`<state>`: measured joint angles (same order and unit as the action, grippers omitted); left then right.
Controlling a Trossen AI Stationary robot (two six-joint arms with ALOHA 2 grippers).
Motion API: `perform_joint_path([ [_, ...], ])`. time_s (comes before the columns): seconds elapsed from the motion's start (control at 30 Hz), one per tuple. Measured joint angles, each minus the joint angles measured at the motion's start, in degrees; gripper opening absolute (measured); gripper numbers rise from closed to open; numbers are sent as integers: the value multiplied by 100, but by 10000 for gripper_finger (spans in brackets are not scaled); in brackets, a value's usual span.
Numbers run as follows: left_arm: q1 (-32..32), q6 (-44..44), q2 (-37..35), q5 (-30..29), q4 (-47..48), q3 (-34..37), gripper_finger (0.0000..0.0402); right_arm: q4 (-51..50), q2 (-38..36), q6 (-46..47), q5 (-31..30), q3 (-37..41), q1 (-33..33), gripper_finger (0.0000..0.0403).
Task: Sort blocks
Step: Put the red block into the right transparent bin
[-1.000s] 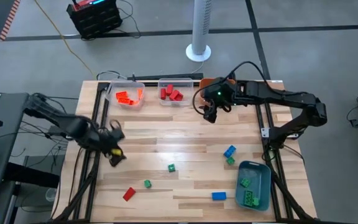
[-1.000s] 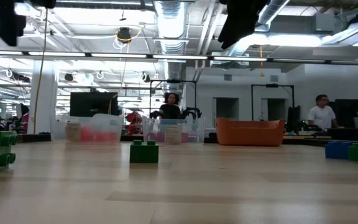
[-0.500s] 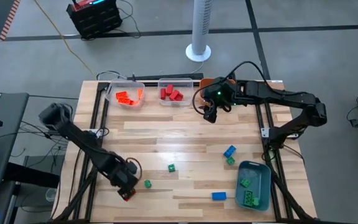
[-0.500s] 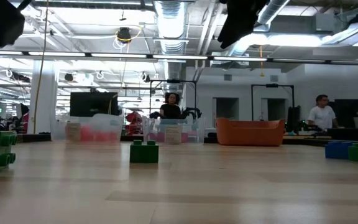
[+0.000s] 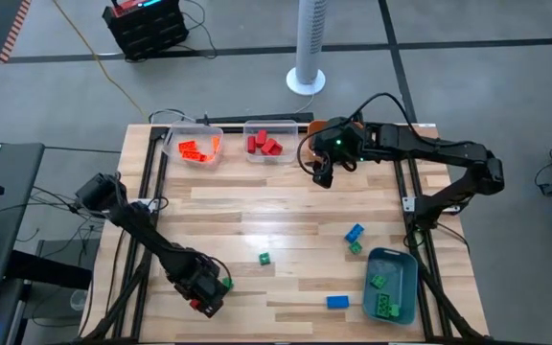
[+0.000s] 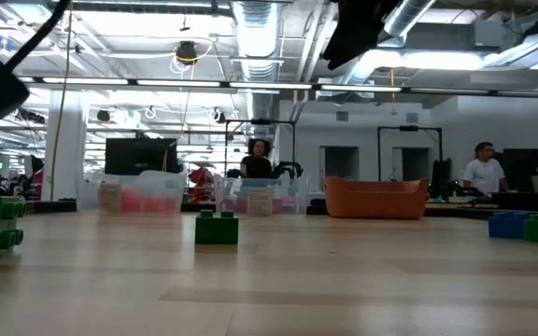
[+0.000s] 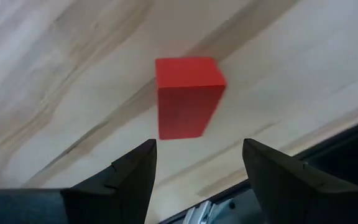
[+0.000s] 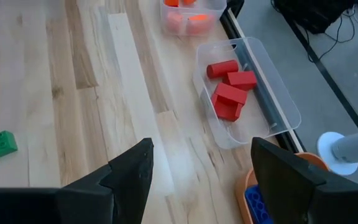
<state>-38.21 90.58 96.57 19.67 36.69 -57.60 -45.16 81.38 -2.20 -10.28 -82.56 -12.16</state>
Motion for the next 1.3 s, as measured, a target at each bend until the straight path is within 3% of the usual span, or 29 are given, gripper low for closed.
perform_joint_path([
  [0.1, 4, 8, 108, 61, -9, 0, 234, 15, 0, -48, 7, -2, 0, 276],
  [0.53, 235, -603, 105, -747, 352, 104, 234, 112, 0, -105, 138, -1, 0, 276],
  [0.73, 349, -769, 103, -707, 151, 241, 233, 96, 0, -97, 138, -2, 0, 276],
  [1.03, 347, -44, 103, -173, 262, 261, 233, 78, 0, -111, 136, -2, 0, 276],
  [1.3, 347, 506, 103, -177, -7, 260, 233, 104, 0, -173, 138, -2, 0, 276],
])
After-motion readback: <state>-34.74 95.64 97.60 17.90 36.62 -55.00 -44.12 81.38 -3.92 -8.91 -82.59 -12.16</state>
